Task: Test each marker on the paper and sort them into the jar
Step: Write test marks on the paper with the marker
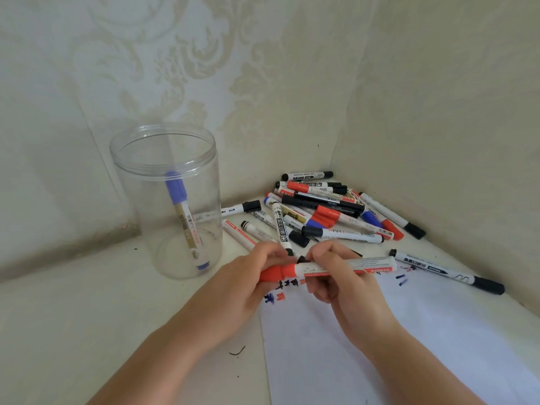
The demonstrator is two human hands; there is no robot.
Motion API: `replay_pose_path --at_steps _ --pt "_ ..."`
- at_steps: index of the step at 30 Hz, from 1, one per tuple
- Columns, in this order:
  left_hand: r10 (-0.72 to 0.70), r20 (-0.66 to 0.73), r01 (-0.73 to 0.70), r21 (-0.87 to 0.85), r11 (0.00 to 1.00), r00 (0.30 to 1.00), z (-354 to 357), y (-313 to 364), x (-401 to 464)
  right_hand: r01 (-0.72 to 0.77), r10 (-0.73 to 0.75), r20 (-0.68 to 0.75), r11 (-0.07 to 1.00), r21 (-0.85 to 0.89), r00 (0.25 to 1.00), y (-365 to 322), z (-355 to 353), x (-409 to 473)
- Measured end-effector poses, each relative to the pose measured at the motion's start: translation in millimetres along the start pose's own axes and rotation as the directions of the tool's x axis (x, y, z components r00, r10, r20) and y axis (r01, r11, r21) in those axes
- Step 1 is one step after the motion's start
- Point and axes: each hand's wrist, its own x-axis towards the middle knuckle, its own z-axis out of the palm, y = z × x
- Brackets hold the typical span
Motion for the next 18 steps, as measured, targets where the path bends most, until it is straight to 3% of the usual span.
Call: replay_pose_path --at_steps 3,6,10,18 --pt "0.03 0.028 -0.03 0.006 1.0 0.999 2.1 2.3 -1.4 -0.006 0.006 -0.005 0.998 0.056 1.0 -1.8 0.3 -0.2" --pt "0.015 -0.036 -0.011 0.103 0.995 0.999 -0.7 4.0 -0.9 -0.004 0.008 -0.06 0.998 0.062 0.998 -4.8 -1.8 1.0" --pt "0.136 -0.09 -0.11 0.243 0.964 0.987 0.3 9.9 -0.8 -0.021 0.03 -0.098 0.995 0.098 0.995 -7.3 2.5 -1.0" --pt "0.204 -0.099 -0.183 0.19 0.965 0.974 4.7 22.6 -4.8 -0.027 0.042 -0.068 0.978 0.206 0.997 -8.1 10.7 -9.5"
